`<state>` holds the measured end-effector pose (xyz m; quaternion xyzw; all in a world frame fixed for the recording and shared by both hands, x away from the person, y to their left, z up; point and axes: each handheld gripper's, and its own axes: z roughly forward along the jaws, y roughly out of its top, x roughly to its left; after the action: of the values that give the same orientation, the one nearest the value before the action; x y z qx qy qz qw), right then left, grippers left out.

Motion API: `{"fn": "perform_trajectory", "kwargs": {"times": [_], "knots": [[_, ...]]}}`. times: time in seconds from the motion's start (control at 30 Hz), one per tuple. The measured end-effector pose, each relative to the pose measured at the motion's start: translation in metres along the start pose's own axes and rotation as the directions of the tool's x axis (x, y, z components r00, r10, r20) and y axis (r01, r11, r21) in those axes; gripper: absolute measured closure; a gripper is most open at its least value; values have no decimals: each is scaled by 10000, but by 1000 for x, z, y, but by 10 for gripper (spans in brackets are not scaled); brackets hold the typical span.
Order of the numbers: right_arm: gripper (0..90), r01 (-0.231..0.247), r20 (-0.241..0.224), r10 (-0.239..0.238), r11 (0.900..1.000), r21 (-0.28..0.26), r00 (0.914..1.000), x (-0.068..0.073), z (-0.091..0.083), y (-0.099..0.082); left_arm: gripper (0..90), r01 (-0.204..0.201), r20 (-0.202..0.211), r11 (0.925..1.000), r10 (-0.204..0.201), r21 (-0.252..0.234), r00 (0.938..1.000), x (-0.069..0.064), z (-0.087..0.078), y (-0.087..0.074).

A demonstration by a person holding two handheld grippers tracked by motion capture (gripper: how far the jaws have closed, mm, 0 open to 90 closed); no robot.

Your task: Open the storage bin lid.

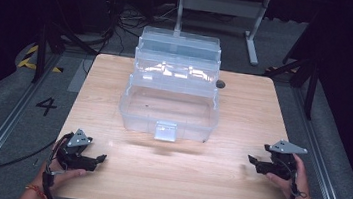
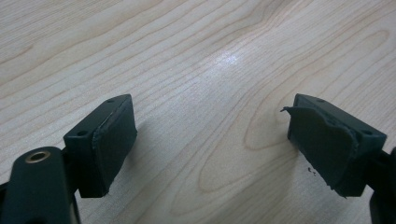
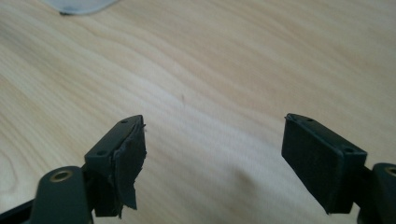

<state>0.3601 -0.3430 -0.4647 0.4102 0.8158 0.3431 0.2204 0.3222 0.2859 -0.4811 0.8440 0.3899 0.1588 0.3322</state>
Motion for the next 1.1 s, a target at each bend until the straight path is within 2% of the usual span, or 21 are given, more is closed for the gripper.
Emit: {"fn": "perform_trajectory", "kwargs": {"times": [0.23, 0.27, 0.33, 0.8, 0.83, 1.1], "knots": [[221, -417, 30, 416, 9989, 198, 9991, -2, -1, -25, 159, 22, -32, 10000, -22, -14, 10000, 0, 0, 0], [222, -738, -93, 738, 9973, -43, 9972, -3, -2, -30, 159, 23, -33, 10000, -23, -11, 10000, 0, 0, 0], [217, -943, -242, 943, 9955, -13, 9953, -4, -3, -32, 159, 25, -19, 10000, -25, -4, 10000, 0, 0, 0], [200, -982, -191, 982, 9952, 19, 9950, -3, -3, -33, 153, 55, -31, 10000, -55, 25, 10000, 0, 0, 0], [200, -989, -190, 990, 9951, 25, 9949, -3, -3, -33, 151, 209, 61, 9998, -210, 52, 9998, -1, 0, 0], [199, -984, -193, 985, 9951, 21, 9950, -3, -3, -33, 148, 43, 87, 10000, -43, 10, 10000, 0, 1, 1]]}}
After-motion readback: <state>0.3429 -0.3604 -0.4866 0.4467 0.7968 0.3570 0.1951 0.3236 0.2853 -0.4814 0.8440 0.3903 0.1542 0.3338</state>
